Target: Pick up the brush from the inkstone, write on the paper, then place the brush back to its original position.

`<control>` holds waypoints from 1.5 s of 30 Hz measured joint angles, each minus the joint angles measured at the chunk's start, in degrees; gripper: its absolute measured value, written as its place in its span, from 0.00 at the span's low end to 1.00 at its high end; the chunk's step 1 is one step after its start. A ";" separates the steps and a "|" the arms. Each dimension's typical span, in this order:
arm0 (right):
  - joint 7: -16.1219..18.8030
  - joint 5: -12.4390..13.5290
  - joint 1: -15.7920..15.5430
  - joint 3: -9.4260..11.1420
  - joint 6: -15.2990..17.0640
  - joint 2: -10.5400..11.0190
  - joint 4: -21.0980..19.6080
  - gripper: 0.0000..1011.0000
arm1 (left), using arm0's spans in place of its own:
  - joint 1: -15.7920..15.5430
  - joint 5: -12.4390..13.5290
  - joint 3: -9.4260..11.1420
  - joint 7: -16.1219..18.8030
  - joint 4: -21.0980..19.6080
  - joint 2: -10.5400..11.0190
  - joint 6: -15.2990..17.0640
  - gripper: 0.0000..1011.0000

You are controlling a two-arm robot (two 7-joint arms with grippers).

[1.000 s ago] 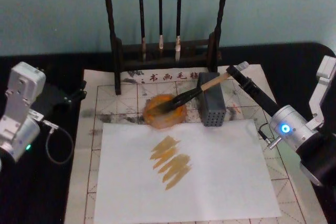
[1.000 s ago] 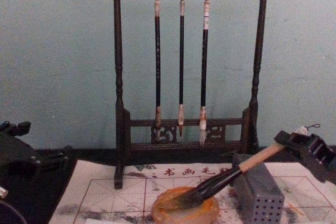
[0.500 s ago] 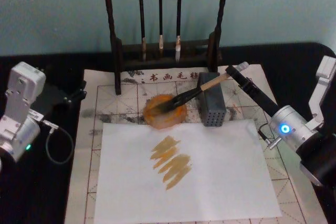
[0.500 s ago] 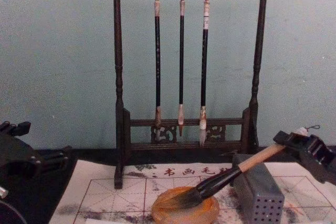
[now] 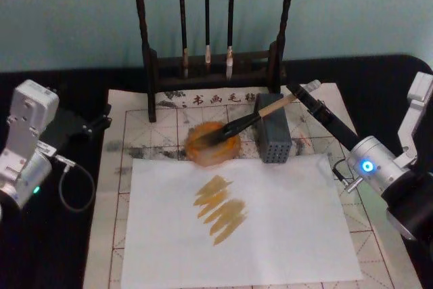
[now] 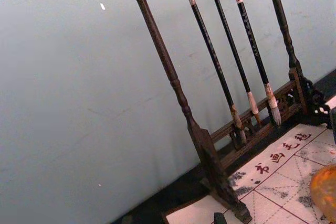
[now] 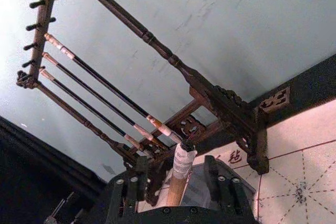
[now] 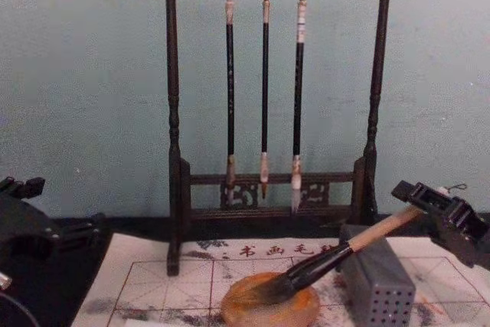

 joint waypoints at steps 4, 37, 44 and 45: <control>0.01 0.00 0.00 0.00 -0.01 0.00 0.00 0.80 | 0.00 0.00 0.00 0.00 0.00 0.00 0.00 0.99; -2.02 0.34 -2.31 0.51 1.42 2.32 -5.40 0.99 | 0.00 0.00 0.00 0.00 0.00 0.00 0.00 0.99; -6.48 -2.42 -3.86 -0.53 1.52 5.90 -9.54 0.99 | 0.00 0.00 0.00 0.00 0.00 0.00 0.00 0.99; -7.56 -3.83 -4.13 -0.87 1.18 6.77 -10.45 0.99 | 0.00 0.00 0.00 0.00 0.00 0.00 0.00 0.99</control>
